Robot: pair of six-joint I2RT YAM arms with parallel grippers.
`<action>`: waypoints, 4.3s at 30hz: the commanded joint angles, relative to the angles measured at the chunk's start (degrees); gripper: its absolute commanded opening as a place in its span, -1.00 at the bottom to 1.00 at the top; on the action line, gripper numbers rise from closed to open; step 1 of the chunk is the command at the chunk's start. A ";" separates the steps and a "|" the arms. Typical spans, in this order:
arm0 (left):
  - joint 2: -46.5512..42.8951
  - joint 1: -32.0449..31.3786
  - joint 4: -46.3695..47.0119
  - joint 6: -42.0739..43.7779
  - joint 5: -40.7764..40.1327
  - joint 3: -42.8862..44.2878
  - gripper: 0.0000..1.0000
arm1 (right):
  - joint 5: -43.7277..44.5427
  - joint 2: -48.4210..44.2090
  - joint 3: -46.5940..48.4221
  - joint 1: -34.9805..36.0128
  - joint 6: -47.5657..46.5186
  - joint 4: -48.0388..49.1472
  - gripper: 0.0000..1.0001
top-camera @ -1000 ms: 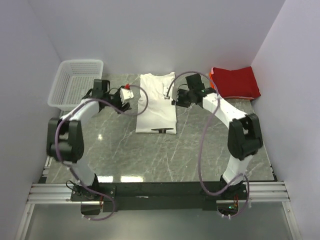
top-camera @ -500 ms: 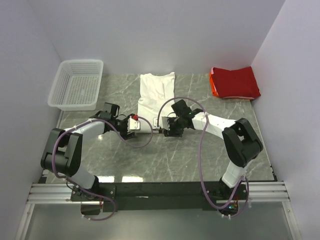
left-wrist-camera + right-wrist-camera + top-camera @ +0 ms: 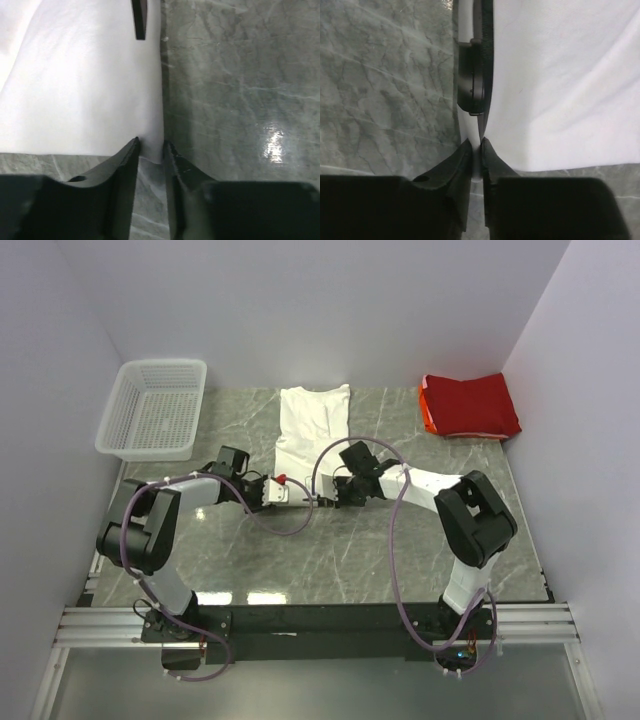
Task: Fold and stack the t-shirts
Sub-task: Fold the tshirt
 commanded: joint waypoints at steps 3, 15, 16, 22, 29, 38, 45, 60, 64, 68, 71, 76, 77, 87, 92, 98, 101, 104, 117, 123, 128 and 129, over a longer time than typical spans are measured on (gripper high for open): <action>0.74 -0.82 2.63 0.55 -2.13 1.47 -0.54 | 0.97 1.28 0.62 0.54 0.03 1.43 -0.87; -8.99 0.58 1.76 -10.26 1.99 4.98 -0.99 | -1.40 -6.98 5.63 -2.26 4.78 -2.96 -1.00; -10.06 0.58 1.23 -9.91 1.99 5.25 -0.99 | -1.23 -7.68 7.11 -2.53 4.86 -3.40 -1.00; -14.02 0.76 -5.53 -8.51 2.08 9.38 -0.99 | 0.27 -10.59 11.34 -3.67 4.78 -5.78 -1.00; -18.93 -0.47 -15.10 -5.70 3.92 7.19 -0.99 | 1.06 -16.89 6.87 -2.10 5.48 -8.94 -1.00; -41.16 -5.66 -40.29 -7.88 11.81 3.75 -0.99 | -3.77 -40.60 -2.98 6.69 12.57 -24.32 -1.00; -41.28 -5.57 -40.07 -16.60 8.76 10.69 -0.99 | -5.44 -38.37 3.61 5.38 12.34 -30.04 -1.00; -17.46 0.75 -29.45 -13.96 7.35 18.78 -0.99 | -11.06 -15.78 15.20 -6.75 -0.93 -28.89 -1.00; -11.31 2.25 -29.09 -12.90 7.53 21.68 -0.99 | -11.50 -9.47 18.98 -8.24 -2.78 -29.07 -1.00; -5.08 3.57 -28.56 -12.99 7.44 25.10 -0.99 | -12.03 -3.48 23.90 -9.47 -3.83 -30.39 -1.00; -1.12 4.62 -28.65 -12.37 6.74 27.04 -0.99 | -12.03 0.83 27.86 -9.65 -3.92 -31.27 -1.00; 3.64 5.85 -28.83 -11.49 5.60 29.42 -0.99 | -11.60 7.24 33.66 -9.65 -3.23 -33.64 -1.00; 5.03 6.20 -28.66 -11.75 5.33 30.03 -0.99 | -11.25 8.04 34.19 -9.74 -2.87 -33.64 -1.00; 11.47 8.66 -25.31 -20.88 3.13 35.21 -0.32 | -8.17 15.07 44.99 -9.74 11.42 -35.40 -0.37; 2.52 10.95 -30.47 -29.23 11.56 35.32 0.25 | -12.72 10.87 47.30 -10.18 22.51 -38.12 0.00; -11.99 3.95 -25.33 -56.07 18.33 21.27 0.28 | -28.60 3.75 36.26 -8.42 42.11 -37.88 0.01; -15.42 -0.63 -19.70 -70.57 19.47 15.64 0.28 | -31.02 -1.16 27.82 -5.45 48.71 -33.57 0.01; -15.43 -3.80 -12.23 -85.03 22.20 9.22 0.23 | -33.20 -2.59 22.61 -3.33 49.95 -32.07 0.03; 5.71 -3.20 -13.08 -85.42 18.79 3.40 0.17 | -41.39 15.51 15.13 -7.28 55.13 -27.59 -0.08; 16.81 5.84 -15.37 -83.75 9.12 3.14 0.16 | -37.09 22.80 14.51 -10.35 61.28 -24.68 -0.06; 18.85 7.26 -16.97 -78.91 8.23 11.21 0.10 | -31.91 20.89 17.49 -14.12 61.30 -23.10 -0.04; 16.93 7.26 -16.01 -78.30 8.32 13.58 0.11 | -31.64 20.27 18.54 -14.66 60.77 -23.44 -0.04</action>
